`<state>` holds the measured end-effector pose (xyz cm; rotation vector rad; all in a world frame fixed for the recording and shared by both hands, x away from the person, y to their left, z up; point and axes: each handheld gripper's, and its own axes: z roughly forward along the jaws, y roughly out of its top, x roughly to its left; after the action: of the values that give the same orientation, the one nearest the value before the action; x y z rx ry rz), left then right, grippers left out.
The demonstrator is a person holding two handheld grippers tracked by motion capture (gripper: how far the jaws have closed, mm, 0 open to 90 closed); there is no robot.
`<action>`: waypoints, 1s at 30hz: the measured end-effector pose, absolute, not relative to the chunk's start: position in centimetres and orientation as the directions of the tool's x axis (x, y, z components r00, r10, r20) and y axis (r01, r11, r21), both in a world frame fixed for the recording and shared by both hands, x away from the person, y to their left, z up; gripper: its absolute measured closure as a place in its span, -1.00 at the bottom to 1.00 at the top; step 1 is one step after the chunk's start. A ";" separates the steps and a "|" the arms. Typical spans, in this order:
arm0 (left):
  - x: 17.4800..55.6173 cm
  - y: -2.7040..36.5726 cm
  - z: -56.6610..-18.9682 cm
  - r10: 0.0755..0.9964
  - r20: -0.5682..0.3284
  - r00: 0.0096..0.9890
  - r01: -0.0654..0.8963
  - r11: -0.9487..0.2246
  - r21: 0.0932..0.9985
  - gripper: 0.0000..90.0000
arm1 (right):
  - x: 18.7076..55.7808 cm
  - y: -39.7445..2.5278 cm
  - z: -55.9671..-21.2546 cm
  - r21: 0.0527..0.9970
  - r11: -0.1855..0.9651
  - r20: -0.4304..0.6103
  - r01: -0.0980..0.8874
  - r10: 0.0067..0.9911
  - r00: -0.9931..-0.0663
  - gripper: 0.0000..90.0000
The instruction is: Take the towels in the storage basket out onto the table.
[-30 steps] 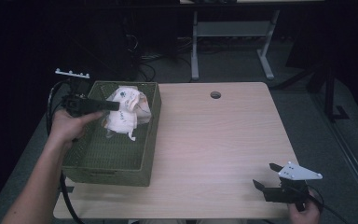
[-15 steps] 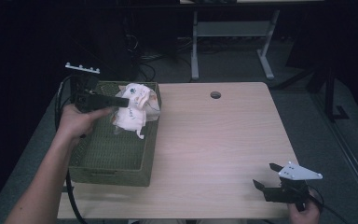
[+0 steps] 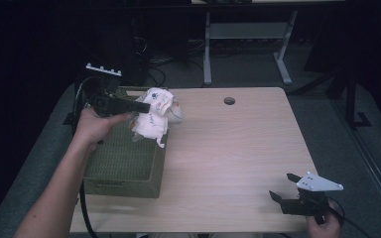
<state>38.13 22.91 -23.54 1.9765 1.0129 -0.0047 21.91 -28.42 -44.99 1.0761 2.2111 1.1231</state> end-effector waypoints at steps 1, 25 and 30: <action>38.2 22.7 -23.6 0.649 -0.364 0.668 0.652 -0.275 0.706 0.89 | 22.0 -28.5 -45.0 0.819 0.373 -0.039 0.436 0.794 -0.607 -0.69; 39.2 17.8 -25.0 0.600 -0.372 0.708 0.644 -0.334 0.689 0.89 | 21.8 -28.6 -44.9 0.821 0.365 -0.032 0.439 0.797 -0.603 -0.69; 39.4 16.9 -25.1 0.588 -0.372 0.718 0.638 -0.343 0.689 0.89 | 21.8 -28.7 -44.9 0.822 0.359 -0.026 0.441 0.799 -0.601 -0.69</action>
<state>39.35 16.93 -25.06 2.0391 0.9324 -0.0720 21.80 -28.66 -44.86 1.0801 2.2015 1.1367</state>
